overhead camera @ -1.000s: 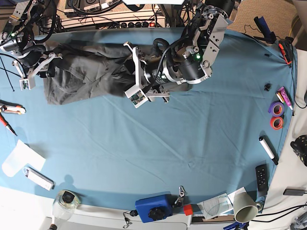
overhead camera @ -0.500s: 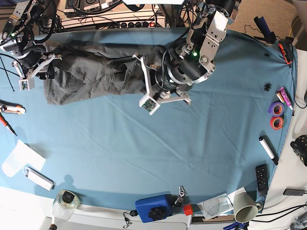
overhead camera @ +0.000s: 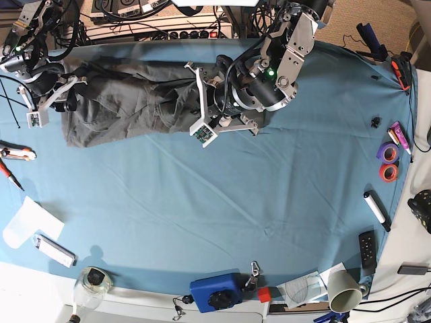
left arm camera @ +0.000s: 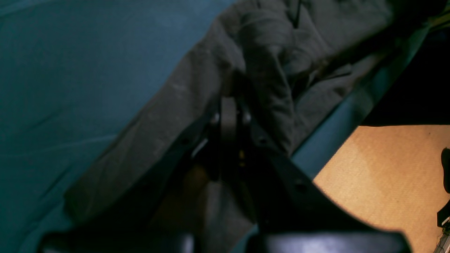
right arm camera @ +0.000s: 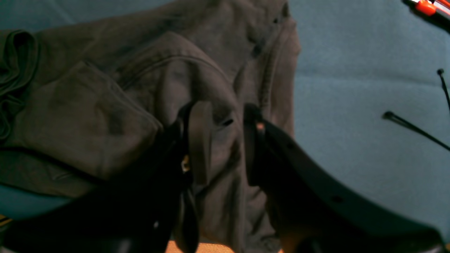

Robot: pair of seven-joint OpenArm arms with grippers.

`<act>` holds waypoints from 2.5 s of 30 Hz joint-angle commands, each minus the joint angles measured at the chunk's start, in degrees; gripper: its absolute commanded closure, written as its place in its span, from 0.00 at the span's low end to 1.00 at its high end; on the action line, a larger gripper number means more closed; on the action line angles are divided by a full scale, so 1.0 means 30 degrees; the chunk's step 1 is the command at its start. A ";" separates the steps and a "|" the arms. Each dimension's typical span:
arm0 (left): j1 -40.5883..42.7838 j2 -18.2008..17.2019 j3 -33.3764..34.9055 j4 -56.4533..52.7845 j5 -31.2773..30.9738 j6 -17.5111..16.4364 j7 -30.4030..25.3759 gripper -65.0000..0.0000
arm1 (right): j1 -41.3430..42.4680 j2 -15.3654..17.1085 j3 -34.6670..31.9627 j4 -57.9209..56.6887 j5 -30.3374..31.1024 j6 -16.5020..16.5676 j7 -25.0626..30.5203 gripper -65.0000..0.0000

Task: Fold the T-shirt properly
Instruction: 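Grasp the strip end with the left gripper and fold it toward the right gripper, then press the folded end down and open the left gripper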

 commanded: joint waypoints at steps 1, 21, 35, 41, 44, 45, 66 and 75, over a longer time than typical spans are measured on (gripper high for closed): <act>-0.0124 0.0153 0.0000 0.0168 -0.0291 -0.0022 -0.0226 1.00 | 0.0058 0.0321 0.0175 0.0255 0.0146 -0.0015 0.0423 0.75; -0.0189 0.0160 -0.0022 -0.1486 -0.9770 -0.5428 0.2674 1.00 | 0.0058 0.0321 0.0175 0.0255 0.0211 -0.0015 0.0699 0.75; 0.0277 0.0641 -0.3184 -0.0306 -0.7176 -0.3016 -0.0612 1.00 | 0.0066 0.0328 0.0175 0.0262 0.0219 -0.0022 0.1362 0.75; 0.0219 0.0641 -0.1712 -0.1800 -0.7169 -0.4029 -0.0670 1.00 | 0.0066 0.0321 0.0175 0.0262 0.0211 -0.0015 0.1355 0.75; 0.0124 0.0641 -0.0627 -0.2412 -0.6164 -0.4306 -0.0758 1.00 | 0.0058 0.0321 0.0175 0.0262 0.0211 -0.0022 0.1319 0.75; 0.0080 0.0634 -0.0284 -0.2681 -0.5217 -0.4284 -0.0882 1.00 | 0.0058 0.0321 0.0175 0.0262 0.0211 -0.0022 0.1268 0.75; 0.0204 0.0634 -0.1625 0.0335 -0.4044 -0.2863 0.0364 1.00 | 0.0138 0.0372 0.1282 0.0291 0.2637 -0.0080 0.1115 0.75; 0.1610 -0.0765 -0.6615 0.1749 -0.7963 -0.2871 0.0561 1.00 | 0.0896 0.0408 0.6062 0.0255 0.3832 -0.0080 0.0109 0.75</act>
